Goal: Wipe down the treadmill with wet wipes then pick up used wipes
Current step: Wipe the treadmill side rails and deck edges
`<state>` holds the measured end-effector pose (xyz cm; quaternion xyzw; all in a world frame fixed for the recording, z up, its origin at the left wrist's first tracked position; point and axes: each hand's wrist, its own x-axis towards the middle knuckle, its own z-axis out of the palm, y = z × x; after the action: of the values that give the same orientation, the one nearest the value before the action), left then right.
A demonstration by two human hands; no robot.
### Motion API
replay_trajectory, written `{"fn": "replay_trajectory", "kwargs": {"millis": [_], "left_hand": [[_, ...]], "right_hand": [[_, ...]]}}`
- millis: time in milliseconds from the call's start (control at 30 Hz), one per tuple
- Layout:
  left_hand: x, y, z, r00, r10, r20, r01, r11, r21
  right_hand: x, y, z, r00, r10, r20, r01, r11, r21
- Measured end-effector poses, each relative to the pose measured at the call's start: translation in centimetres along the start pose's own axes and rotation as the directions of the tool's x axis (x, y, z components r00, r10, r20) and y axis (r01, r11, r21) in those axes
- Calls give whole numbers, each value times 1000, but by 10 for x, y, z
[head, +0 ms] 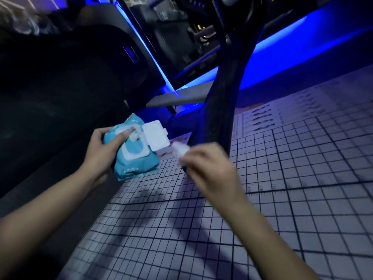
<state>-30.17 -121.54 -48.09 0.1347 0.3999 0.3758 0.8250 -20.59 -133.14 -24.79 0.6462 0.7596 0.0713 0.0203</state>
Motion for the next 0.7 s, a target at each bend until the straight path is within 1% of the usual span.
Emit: {"fn": "replay_trajectory", "kwargs": {"millis": [33, 67, 100, 133, 167, 200, 267, 300, 367, 400, 433, 467, 500, 533, 567, 600, 633, 667, 700], "left_hand": [[1, 3, 4, 1000, 6, 5, -6, 1000, -6], [4, 6, 8, 1000, 8, 12, -8, 1000, -4], [6, 9, 10, 1000, 4, 26, -4, 1000, 7], [9, 11, 12, 999, -5, 42, 4, 1000, 22], [12, 14, 12, 998, -12, 59, 10, 999, 40], [15, 16, 12, 997, -15, 72, 11, 998, 61], [19, 16, 8, 996, -10, 84, 2, 996, 90], [19, 14, 5, 997, -11, 83, 4, 996, 87], [20, 9, -2, 997, -40, 67, 37, 998, 53], [21, 6, -6, 996, -62, 63, 60, 998, 37], [20, 4, -8, 995, -77, 66, 75, 997, 35], [21, 2, -11, 994, -82, 71, 79, 996, 46], [21, 2, -13, 993, -81, 82, 76, 995, 65], [21, 2, -14, 992, -82, 91, 75, 994, 79], [20, 1, -15, 992, -84, 97, 76, 993, 85], [20, 1, -16, 991, -87, 101, 79, 994, 78], [19, 2, -17, 991, -91, 103, 84, 994, 65], [18, 4, -18, 990, -96, 104, 92, 995, 49], [17, 5, -20, 989, -100, 106, 96, 995, 41]], "right_hand": [[19, 8, -14, 987, 113, -113, -111, 993, 27], [38, 20, -28, 952, 249, -180, -241, 968, 64], [55, 34, -39, 915, 373, -152, -363, 927, 91], [69, 48, -45, 881, 470, -49, -467, 882, 60], [78, 60, -44, 843, 532, 75, -531, 847, -34], [82, 68, -41, 805, 565, 180, -547, 825, -140], [82, 70, -36, 767, 569, 297, -502, 820, -274], [80, 64, -36, 764, 551, 336, -456, 830, -322], [74, 47, -39, 782, 445, 436, -309, 885, -349], [70, 39, -43, 773, 385, 504, -263, 918, -297], [69, 34, -50, 758, 336, 559, -276, 942, -191], [72, 33, -58, 753, 328, 571, -363, 930, -55], [79, 36, -65, 762, 363, 536, -469, 880, 71], [86, 46, -68, 773, 439, 459, -556, 817, 154], [94, 57, -67, 772, 513, 375, -598, 786, 156], [101, 66, -65, 771, 549, 323, -593, 804, 48], [105, 72, -60, 759, 559, 334, -553, 824, -122], [104, 75, -54, 731, 551, 402, -470, 834, -289], [102, 74, -50, 698, 532, 480, -364, 840, -402]]}}
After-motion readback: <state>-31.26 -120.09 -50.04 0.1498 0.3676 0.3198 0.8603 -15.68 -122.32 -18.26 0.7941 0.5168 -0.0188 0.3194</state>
